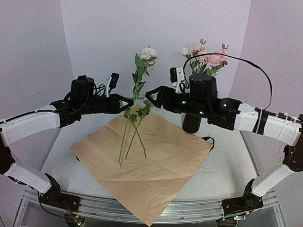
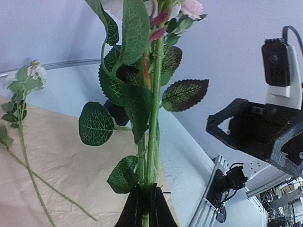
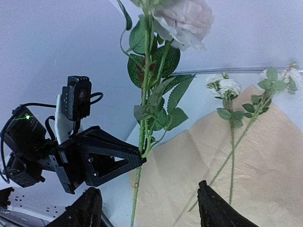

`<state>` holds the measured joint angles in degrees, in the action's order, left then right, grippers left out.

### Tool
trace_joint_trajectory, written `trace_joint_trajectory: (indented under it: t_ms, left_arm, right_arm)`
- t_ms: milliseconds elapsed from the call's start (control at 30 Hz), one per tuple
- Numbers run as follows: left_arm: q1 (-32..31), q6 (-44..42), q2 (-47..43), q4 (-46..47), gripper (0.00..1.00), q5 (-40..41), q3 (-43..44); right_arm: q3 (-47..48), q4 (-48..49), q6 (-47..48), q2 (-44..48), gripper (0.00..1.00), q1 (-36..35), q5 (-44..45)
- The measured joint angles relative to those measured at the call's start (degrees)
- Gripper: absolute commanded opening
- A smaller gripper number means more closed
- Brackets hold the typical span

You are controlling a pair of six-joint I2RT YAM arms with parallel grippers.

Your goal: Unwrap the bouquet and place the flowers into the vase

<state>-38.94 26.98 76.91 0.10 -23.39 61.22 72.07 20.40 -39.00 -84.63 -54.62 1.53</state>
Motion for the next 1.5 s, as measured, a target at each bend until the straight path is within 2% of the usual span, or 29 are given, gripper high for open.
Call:
trace_joint_trajectory:
  t_ms: [233,467,600,700,767,833,967,1000,1033,1067,1133,1200,1367,1500]
  left_arm:
    - [-0.8,-0.1,-2.0,5.3,0.01,-6.5,-0.7]
    - [-3.0,-0.5,-2.0,6.6,0.02,-8.3,-1.0]
    - [-3.9,-1.0,-2.1,6.6,0.02,-8.5,-1.0]
    - [-4.2,-1.5,-2.3,6.6,0.02,-8.6,-1.1]
    - [-4.3,-1.6,-2.3,6.6,0.02,-8.6,-1.1]
    - [-4.5,-1.7,-2.3,6.7,0.03,-8.6,-1.1]
    - [-4.7,-1.7,-2.3,6.6,0.03,-8.6,-1.1]
    - [-4.8,-1.7,-2.3,6.7,0.03,-8.6,-1.1]
    - [-4.9,-1.7,-2.3,6.7,0.05,-8.6,-1.1]
    - [-5.0,-1.7,-2.3,6.7,0.12,-8.6,-1.1]
    - [-5.1,-1.8,-2.2,6.9,0.43,-8.6,-1.1]
    - [-5.2,-2.1,-2.2,7.1,0.6,-8.6,-1.1]
    - [-5.4,-2.8,-2.2,7.6,0.69,-7.8,-1.9]
    - [-5.4,-2.8,-2.3,7.7,0.7,-5.5,-3.6]
  right_arm:
    - [2.9,4.7,-1.8,-0.8,0.62,0.0,-7.7]
    - [3.0,6.4,-3.8,-2.6,0.6,-0.1,-9.1]
    - [3.0,6.5,-5.4,-4.1,0.5,-0.1,-8.8]
    - [3.0,6.5,-6.1,-4.6,0.33,-0.1,-8.3]
    - [3.0,6.6,-6.3,-4.6,0.27,0.0,-7.9]
    - [3.0,6.7,-6.6,-4.6,0.17,0.0,-7.7]
    - [3.0,7.3,-7.1,-4.6,0.17,-0.1,-7.4]
    - [3.0,7.5,-7.1,-4.6,0.14,-0.1,-7.2]
    - [3.0,7.5,-7.1,-4.6,0.08,-0.1,-7.1]
    - [3.0,7.6,-7.0,-4.6,0.01,-0.1,-7.1]
    - [3.0,7.8,-6.9,-4.6,0.0,-0.1,-7.0]
    - [3.0,7.9,-7.0,-4.6,0.0,-0.1,-6.5]
    - [2.4,7.0,-4.0,-4.4,0.0,-0.1,-2.2]
    - [2.1,2.0,4.1,-2.0,0.0,-0.1,8.6]
